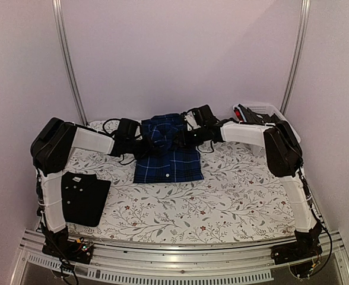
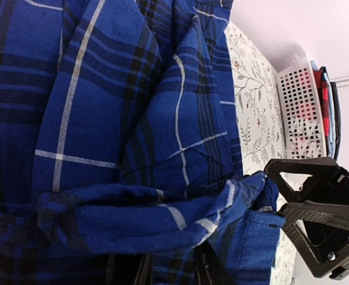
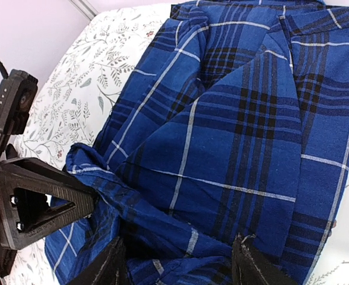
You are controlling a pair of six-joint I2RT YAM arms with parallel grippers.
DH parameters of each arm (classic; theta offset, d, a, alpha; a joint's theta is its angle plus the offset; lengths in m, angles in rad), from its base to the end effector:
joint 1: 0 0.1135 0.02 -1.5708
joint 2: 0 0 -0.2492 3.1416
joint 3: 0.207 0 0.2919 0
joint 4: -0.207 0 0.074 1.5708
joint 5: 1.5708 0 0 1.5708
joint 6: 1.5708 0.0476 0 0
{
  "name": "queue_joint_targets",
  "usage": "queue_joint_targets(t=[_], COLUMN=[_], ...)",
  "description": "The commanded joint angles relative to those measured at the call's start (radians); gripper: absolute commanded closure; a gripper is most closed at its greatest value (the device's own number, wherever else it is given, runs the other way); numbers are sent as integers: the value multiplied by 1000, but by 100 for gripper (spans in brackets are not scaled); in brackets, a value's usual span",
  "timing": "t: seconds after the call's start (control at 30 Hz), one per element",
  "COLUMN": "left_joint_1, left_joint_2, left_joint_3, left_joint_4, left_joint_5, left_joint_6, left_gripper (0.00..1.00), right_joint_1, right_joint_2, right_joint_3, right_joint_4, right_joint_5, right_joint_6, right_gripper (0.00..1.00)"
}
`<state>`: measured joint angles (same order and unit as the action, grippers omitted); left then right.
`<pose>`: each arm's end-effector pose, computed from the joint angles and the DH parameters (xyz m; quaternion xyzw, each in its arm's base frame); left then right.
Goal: Fold and stack the long sleeve shirts
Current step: Adjust the 2/3-rectangle-folded shirt at the center of the board.
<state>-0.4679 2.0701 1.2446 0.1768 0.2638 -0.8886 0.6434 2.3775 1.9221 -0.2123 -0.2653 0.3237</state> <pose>0.4163 -0.2243 0.0906 -0.1281 0.8805 -0.3684 0.2695 0.4542 0.3562 0.1399 -0.1989 0.8713 0.3064 0.3276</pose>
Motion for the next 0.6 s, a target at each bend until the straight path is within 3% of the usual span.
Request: queue_joint_targets(t=[0.0,0.27,0.57], left_joint_1=[10,10,10], left_joint_2=[-29,-69,-100], left_joint_3=[17,8,-5], left_joint_4=[35,38,40], left_joint_5=[21,31,32], left_joint_6=[28,47,63], left_gripper=[75,74,73], right_joint_1=[-3,-4,-4], right_joint_2=[-7,-210,-367], right_joint_3=[23,-154,-378], right_joint_4=[-68,-75,9], right_joint_5=[42,126,100], right_joint_6=[-50,-91,-20], right_gripper=[39,27,30])
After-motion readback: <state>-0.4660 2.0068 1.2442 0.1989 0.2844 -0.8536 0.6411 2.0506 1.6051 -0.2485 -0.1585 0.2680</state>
